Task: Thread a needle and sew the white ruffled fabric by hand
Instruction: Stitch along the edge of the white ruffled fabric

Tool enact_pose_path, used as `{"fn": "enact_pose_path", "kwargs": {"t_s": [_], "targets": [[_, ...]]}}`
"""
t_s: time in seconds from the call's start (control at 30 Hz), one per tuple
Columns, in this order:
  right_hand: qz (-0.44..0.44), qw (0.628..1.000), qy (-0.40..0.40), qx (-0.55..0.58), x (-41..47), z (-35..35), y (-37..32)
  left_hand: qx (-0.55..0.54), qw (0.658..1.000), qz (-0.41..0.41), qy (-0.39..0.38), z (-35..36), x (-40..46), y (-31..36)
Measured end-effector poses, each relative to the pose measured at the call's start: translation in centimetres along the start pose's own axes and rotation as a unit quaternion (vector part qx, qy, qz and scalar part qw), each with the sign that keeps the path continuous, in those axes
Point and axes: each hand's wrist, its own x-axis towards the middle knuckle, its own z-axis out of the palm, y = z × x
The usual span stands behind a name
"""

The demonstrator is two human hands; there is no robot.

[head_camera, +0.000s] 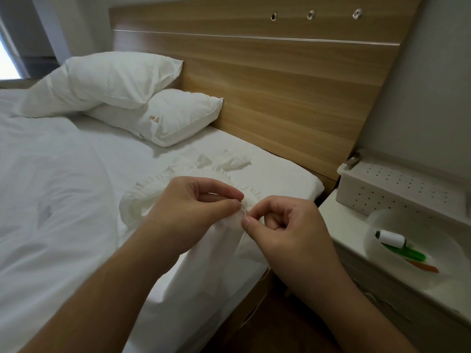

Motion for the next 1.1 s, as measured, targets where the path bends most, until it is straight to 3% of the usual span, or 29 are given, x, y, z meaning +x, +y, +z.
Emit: {"fn": "enact_pose_path", "kwargs": {"t_s": [0.47, 0.63, 0.83, 1.1], "targets": [[0.006, 0.986, -0.156, 0.052, 0.4, -2.3, -0.9, -0.004, 1.000, 0.008, 0.001, -0.1, 0.2, -0.2], [0.049, 0.998, -0.010, 0.043, 1.5, -2.3, 0.4, -0.015, 1.000, 0.005, -0.023, -0.2, 0.1, -0.2], [0.072, 0.988, -0.113, 0.075, 2.0, -1.9, 0.7, -0.010, 0.997, 0.029, -0.076, -0.3, 0.1, -0.3], [0.077, 0.996, -0.035, 0.026, 2.5, -2.5, 2.0, 0.063, 0.994, 0.032, -0.077, -0.5, 0.6, -0.5]]}}
